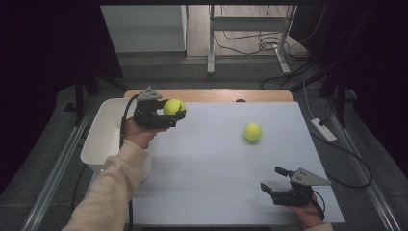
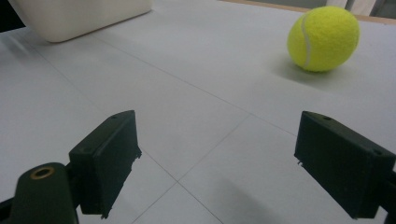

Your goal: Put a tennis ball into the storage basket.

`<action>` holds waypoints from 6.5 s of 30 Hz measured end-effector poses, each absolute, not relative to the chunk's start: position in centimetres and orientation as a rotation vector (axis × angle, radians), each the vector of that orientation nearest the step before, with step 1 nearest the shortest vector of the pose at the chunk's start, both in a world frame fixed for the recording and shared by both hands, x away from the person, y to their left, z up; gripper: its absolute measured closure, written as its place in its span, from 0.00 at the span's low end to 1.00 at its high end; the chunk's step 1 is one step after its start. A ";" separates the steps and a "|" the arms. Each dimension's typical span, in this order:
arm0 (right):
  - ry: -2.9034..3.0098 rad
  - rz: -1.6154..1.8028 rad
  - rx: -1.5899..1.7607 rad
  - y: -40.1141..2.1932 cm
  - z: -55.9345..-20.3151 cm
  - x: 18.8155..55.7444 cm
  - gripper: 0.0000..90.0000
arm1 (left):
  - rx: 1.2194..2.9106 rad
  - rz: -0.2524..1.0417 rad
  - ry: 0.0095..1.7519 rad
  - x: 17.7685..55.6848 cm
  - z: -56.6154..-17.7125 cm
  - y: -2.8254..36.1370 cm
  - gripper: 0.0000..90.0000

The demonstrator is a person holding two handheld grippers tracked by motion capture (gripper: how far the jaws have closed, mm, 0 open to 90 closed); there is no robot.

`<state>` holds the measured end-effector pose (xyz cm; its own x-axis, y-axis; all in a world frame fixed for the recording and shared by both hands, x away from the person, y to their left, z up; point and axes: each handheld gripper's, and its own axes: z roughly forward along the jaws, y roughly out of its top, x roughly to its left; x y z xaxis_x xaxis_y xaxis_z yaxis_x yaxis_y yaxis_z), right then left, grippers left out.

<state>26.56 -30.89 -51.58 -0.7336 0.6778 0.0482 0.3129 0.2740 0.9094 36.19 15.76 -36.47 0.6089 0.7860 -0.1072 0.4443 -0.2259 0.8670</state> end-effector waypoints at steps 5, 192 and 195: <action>2.197 1.448 0.906 -30.9 -51.6 26.6 0.15 | 1.859 0.451 1.013 36.4 -36.6 16.4 0.30; 2.179 1.445 0.934 -31.0 -51.7 27.1 0.16 | 1.801 0.468 1.027 34.4 -37.3 20.9 0.20; 2.176 1.451 0.935 -31.1 -51.6 27.0 0.16 | 1.803 0.458 1.020 34.4 -37.3 20.6 0.20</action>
